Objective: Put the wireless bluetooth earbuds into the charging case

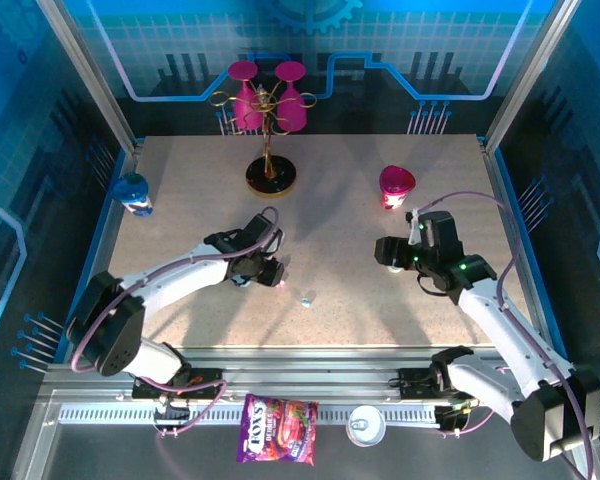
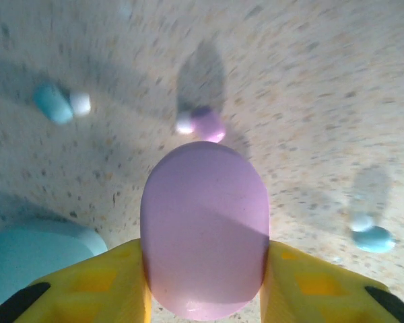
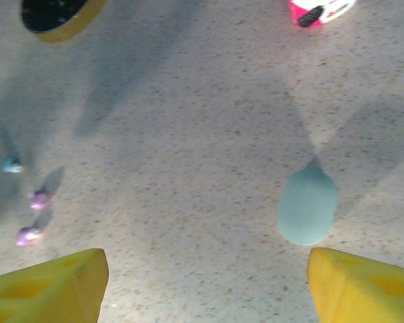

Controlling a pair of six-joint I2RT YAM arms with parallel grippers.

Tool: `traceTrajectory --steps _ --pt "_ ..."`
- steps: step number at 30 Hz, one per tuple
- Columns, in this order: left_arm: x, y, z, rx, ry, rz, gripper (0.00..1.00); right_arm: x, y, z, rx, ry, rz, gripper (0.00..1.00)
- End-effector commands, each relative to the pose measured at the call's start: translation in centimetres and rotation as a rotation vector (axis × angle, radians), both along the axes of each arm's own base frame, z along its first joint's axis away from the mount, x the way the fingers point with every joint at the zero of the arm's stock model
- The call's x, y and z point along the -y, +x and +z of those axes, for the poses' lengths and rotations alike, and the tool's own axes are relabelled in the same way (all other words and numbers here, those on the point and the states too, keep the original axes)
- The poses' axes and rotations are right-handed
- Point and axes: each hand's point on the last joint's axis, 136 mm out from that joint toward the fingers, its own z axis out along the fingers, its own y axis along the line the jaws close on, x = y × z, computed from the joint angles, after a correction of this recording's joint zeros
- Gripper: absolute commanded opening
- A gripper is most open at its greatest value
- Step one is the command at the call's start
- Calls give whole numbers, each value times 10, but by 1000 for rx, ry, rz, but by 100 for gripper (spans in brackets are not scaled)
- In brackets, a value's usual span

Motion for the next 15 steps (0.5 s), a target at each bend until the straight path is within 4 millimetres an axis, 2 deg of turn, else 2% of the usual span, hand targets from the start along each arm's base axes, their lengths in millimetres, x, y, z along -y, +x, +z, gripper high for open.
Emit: traceTrajectory --steps 1,6,8,12,15 --pt "29 5 40 150 -74 -186 40 -28 -9 30 6 153 97 77" --pt "77 5 75 357 -257 -457 40 -64 -21 57 -22 357 239 75" --pt "91 7 91 426 -324 -504 38 -72 -26 65 -43 409 277 73" --pt "114 -1 115 538 -433 -621 33 -87 -30 70 -107 510 324 71" --pt "127 -12 123 576 -471 -700 34 -96 -31 68 -155 562 337 70"
